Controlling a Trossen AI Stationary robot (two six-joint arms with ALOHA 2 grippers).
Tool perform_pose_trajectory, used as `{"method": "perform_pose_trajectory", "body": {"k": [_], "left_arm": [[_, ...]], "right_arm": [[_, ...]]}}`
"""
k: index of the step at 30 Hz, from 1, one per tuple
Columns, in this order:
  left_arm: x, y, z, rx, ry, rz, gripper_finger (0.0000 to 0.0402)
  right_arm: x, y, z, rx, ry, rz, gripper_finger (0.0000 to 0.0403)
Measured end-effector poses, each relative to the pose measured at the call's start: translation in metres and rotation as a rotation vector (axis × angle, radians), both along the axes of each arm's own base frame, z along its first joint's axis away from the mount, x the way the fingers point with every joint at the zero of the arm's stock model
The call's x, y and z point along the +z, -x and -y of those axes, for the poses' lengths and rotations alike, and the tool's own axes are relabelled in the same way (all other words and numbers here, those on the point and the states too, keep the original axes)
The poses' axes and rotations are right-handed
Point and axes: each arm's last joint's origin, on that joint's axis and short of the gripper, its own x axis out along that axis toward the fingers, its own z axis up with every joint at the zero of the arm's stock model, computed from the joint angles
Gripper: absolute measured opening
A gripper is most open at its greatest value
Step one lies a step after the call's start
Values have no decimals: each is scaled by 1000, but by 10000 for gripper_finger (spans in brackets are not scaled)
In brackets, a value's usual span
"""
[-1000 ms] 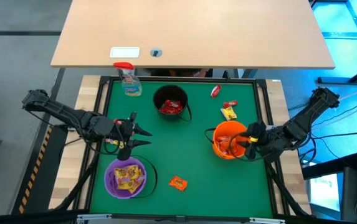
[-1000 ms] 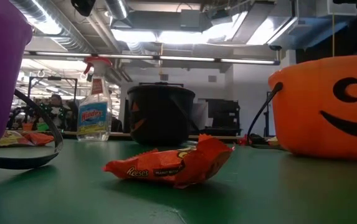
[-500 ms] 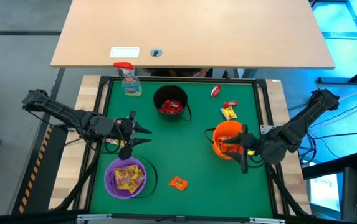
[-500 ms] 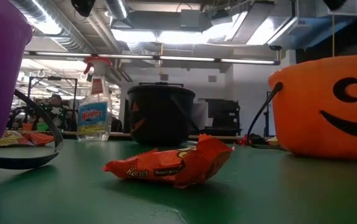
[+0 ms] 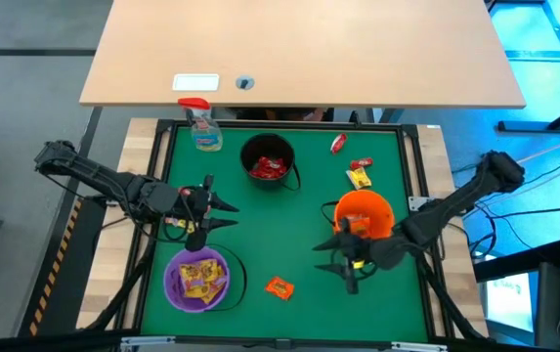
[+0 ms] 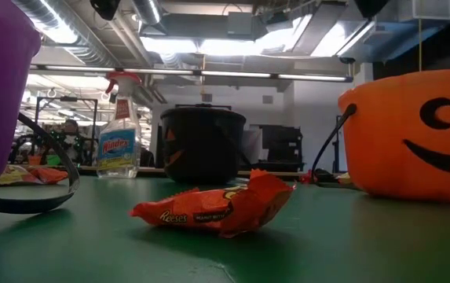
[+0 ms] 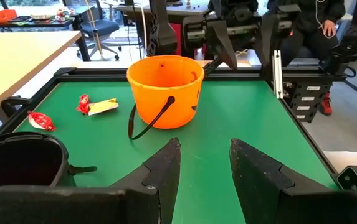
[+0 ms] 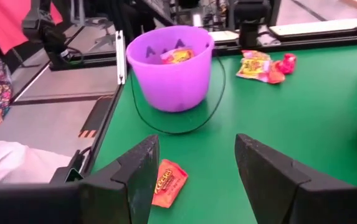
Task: Sort candy
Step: Put the orange candy into the orange bucket
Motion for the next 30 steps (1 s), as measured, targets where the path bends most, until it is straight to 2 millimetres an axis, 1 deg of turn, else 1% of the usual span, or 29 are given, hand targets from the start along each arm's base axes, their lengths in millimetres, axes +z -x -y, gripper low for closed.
{"method": "perform_pose_trajectory", "body": {"k": [7, 12, 15, 18, 21, 25, 30], "left_arm": [[0, 0, 0, 0, 0, -1, 128], [0, 0, 0, -2, 0, -2, 128], [0, 0, 0, -4, -1, -5, 128], [0, 0, 0, -2, -29, 2, 128], [6, 0, -1, -17, -71, 3, 128], [11, 1, 1, -33, -68, 13, 128], [11, 1, 1, -32, -77, 11, 128]], "right_arm": [[-8, -10, -8, 23, 21, 37, 207], [-25, -19, -15, 30, 57, -5, 207], [-31, -28, -21, 37, 68, -27, 207], [-30, -38, -29, 56, 65, -31, 207], [-26, -46, -35, 96, 72, -28, 207], [-21, -53, -40, 106, 96, -58, 207], [-28, -59, -45, 104, 109, -87, 207]]}}
